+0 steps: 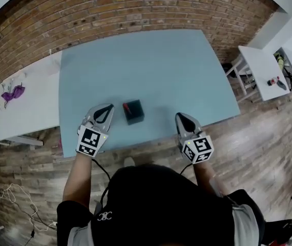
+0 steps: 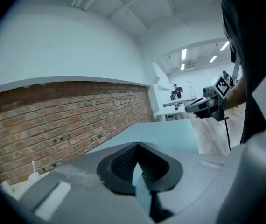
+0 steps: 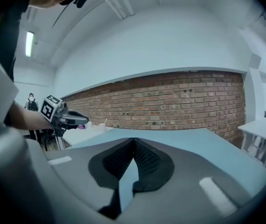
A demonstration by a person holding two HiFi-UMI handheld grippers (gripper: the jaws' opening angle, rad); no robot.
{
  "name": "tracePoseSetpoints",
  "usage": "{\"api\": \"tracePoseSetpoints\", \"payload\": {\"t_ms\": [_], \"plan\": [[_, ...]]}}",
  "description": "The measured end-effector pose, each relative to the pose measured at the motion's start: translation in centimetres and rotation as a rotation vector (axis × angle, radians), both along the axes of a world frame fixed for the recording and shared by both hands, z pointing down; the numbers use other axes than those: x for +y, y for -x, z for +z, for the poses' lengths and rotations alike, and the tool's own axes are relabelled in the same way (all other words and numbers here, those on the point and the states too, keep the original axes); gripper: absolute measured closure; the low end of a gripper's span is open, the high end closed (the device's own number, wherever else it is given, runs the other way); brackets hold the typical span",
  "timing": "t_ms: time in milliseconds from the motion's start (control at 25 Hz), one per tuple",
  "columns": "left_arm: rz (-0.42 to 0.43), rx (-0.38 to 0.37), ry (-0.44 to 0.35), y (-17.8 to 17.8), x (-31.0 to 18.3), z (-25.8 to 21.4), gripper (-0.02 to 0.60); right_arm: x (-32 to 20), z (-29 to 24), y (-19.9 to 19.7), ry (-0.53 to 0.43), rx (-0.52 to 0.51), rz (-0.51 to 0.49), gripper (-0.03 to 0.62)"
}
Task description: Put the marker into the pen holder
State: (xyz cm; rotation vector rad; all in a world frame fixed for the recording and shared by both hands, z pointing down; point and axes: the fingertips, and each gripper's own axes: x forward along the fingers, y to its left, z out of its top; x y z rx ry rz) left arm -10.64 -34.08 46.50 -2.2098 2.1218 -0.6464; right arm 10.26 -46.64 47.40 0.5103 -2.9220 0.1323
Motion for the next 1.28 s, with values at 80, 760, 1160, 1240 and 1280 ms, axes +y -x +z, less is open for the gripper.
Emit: {"api": "tracePoseSetpoints", "payload": {"t_ms": [80,760,1160,1240,1280], "plan": [[-0.024,0.074,-0.034,-0.1,0.6,-0.2,0.578,-0.2,-0.8,1.2,-0.022,-0.022,-0.019,0.588],[-0.114,0.15,-0.063,1.2,0.1,-0.2,0.578,-2.6,-2.2,3.3,-0.007,-0.065,0.001,0.588],[-0.087,0.162,-0.027,1.8,-1.3,0.5,0.577,-3.9,-1.1,3.0,0.017,-0.024,0.054,0.588],[-0.085,0.157,-0.014,2.0,-1.5,0.7,0.578,-4.0,-1.0,3.2,0.019,-0.029,0.054,0.588],[-0.083,0.154,-0.008,2.0,-1.5,0.8,0.577,-4.0,-0.9,3.2,0.021,-0.031,0.055,0.588]]}}
